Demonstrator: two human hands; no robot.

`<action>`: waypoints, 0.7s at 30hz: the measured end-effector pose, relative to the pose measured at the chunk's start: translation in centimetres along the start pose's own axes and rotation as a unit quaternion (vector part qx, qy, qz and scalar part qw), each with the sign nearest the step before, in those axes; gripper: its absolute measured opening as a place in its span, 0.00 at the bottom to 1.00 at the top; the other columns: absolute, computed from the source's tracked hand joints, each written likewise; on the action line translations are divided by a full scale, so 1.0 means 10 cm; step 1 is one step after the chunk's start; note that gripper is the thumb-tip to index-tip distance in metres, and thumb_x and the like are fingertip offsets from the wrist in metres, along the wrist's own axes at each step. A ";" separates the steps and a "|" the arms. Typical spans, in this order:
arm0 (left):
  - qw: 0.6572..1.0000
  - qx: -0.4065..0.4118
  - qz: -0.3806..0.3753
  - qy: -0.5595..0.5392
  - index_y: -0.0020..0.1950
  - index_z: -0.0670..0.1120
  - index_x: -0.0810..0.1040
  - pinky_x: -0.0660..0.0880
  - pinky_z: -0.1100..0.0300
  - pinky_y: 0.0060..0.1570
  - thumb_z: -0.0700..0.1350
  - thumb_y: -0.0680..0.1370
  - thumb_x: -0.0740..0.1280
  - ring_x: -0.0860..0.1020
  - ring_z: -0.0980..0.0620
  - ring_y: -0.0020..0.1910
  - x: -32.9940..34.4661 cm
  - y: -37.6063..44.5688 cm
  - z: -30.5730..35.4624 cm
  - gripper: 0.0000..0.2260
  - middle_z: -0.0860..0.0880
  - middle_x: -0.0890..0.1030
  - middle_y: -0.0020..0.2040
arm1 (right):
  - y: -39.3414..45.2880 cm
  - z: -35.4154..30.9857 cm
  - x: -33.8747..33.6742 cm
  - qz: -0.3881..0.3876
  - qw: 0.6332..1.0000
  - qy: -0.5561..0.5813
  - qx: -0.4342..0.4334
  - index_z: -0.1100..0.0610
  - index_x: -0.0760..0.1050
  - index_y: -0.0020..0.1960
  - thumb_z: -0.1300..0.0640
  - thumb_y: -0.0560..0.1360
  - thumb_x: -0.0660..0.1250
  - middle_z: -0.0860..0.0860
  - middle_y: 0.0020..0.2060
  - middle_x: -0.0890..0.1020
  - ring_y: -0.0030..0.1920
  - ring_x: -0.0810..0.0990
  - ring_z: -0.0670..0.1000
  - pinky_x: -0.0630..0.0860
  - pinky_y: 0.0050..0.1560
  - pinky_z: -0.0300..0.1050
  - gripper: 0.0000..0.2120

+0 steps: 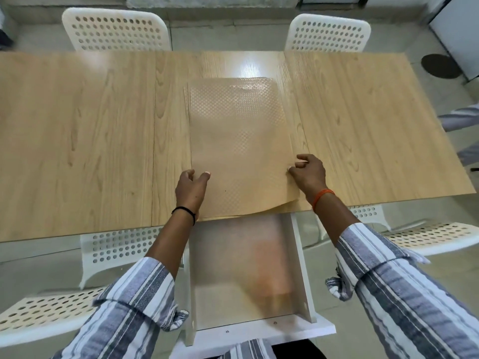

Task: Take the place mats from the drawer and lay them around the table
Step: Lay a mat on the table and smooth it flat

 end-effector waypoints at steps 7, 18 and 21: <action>1.000 0.001 -0.003 0.015 0.74 0.43 0.67 0.68 0.55 0.68 0.49 0.77 0.67 0.70 0.48 0.69 -0.05 -0.05 -0.04 0.26 0.46 0.71 0.72 | -0.03 -0.05 -0.02 -0.077 0.996 0.034 0.011 0.55 0.77 0.45 0.67 0.78 0.63 0.53 0.45 0.81 0.49 0.78 0.54 0.76 0.47 0.45 0.09; 0.997 -0.081 -0.014 -0.010 0.41 0.43 0.77 0.74 0.58 0.37 0.45 0.73 0.69 0.79 0.44 0.39 -0.03 -0.09 -0.08 0.05 0.43 0.82 0.43 | -0.20 0.18 -0.44 -0.171 0.921 0.340 0.088 0.56 0.70 0.70 0.69 0.79 0.60 0.57 0.58 0.80 0.47 0.82 0.52 0.81 0.36 0.40 0.21; 0.988 -0.122 -0.043 -0.086 0.46 0.40 0.77 0.73 0.64 0.26 0.39 0.76 0.68 0.77 0.48 0.34 0.12 -0.24 -0.09 0.02 0.44 0.80 0.41 | -0.22 0.29 -0.67 -0.176 0.914 0.350 0.102 0.51 0.76 0.57 0.69 0.80 0.58 0.52 0.50 0.83 0.43 0.82 0.49 0.80 0.35 0.39 0.16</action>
Point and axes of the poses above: each hand's wrist, its own y-axis towards the middle knuckle, its own x-axis out of the palm, z = x × y, the point moved 6 cm from there along y, towards the middle knuckle
